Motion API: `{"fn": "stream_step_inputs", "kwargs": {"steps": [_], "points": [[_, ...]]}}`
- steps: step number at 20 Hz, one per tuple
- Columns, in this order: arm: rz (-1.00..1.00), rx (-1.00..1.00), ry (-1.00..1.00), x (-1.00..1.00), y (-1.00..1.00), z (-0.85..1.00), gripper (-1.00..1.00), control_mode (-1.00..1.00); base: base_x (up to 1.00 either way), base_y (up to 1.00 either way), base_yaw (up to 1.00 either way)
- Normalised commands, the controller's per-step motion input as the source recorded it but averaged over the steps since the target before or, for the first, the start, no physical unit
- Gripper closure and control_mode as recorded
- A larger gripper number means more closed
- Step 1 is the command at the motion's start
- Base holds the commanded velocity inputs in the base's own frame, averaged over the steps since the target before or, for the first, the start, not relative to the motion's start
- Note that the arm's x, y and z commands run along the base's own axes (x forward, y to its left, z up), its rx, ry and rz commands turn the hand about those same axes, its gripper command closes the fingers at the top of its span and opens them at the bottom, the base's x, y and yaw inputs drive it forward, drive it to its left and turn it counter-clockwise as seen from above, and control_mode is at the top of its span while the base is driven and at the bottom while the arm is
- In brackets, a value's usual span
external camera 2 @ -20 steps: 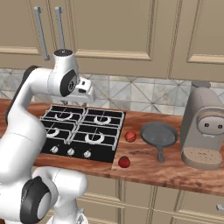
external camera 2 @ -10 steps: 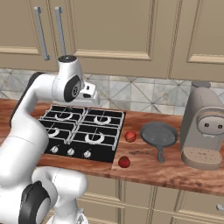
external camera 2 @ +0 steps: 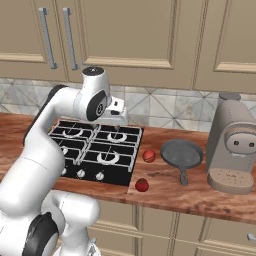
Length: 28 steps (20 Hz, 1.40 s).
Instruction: Place the pan on the rear left burner on the stove. Then place the tomato and the onion in the pan and turn on the rear left burner.
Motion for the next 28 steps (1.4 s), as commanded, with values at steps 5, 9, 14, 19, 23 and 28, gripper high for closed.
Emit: {"fn": "stream_step_inputs", "kwargs": {"steps": [5, 9, 14, 19, 23, 28], "points": [[0.0, -0.02, 0.0, 0.0, -0.5, 0.0, -1.0, -1.0, 0.0, 0.0, 0.0], [0.0, -0.02, 0.0, 0.0, -0.48, 0.0, -1.0, -1.0, 0.0, 0.0, 0.0], [0.0, -0.02, 0.0, 0.0, -0.46, 0.0, -1.0, -1.0, 0.0, 0.0, 0.0], [0.0, -0.04, 0.0, 0.0, -0.42, 0.0, -1.0, -1.0, 0.0, 0.0, 0.0], [0.0, -0.03, 0.03, -0.09, -0.38, 0.0, -1.0, -1.0, 0.0, 0.0, 0.0], [-0.02, 0.0, 0.02, -0.12, -0.27, 0.0, -1.0, -1.0, 0.0, 0.0, 0.0]]}}
